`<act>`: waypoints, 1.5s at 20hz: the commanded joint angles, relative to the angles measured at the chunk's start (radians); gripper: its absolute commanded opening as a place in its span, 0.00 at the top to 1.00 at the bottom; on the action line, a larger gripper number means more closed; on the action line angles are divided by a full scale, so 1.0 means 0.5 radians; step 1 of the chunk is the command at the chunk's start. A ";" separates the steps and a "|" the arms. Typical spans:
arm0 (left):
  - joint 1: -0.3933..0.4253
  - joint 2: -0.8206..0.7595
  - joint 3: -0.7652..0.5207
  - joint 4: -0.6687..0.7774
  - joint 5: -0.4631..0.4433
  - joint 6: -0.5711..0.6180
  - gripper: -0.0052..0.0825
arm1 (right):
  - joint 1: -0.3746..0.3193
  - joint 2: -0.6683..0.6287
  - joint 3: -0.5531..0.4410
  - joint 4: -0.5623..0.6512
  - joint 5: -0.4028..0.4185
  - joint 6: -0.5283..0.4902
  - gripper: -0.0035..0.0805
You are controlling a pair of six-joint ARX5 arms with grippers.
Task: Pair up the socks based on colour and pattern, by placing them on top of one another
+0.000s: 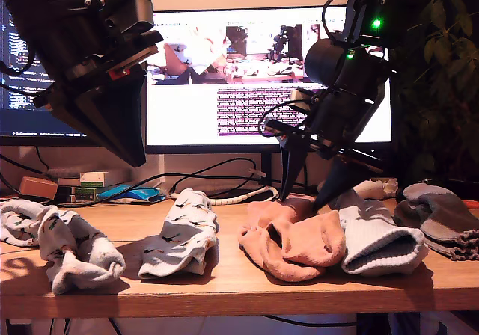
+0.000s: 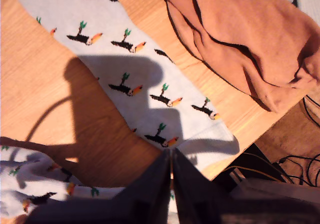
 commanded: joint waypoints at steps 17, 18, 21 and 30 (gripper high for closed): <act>0.101 -0.007 -0.021 -0.013 0.005 0.019 0.96 | 0.083 -0.004 0.163 -0.152 -0.046 0.040 0.97; 0.101 -0.007 -0.021 -0.013 0.005 0.019 0.96 | 0.088 -0.018 0.180 -0.163 -0.046 0.044 0.97; 0.101 -0.007 -0.021 -0.012 0.005 0.019 0.96 | 0.130 -0.039 0.193 -0.224 -0.048 0.044 0.97; 0.100 -0.007 -0.021 -0.021 0.005 0.040 0.96 | 0.205 -0.053 0.193 -0.103 0.045 0.058 0.97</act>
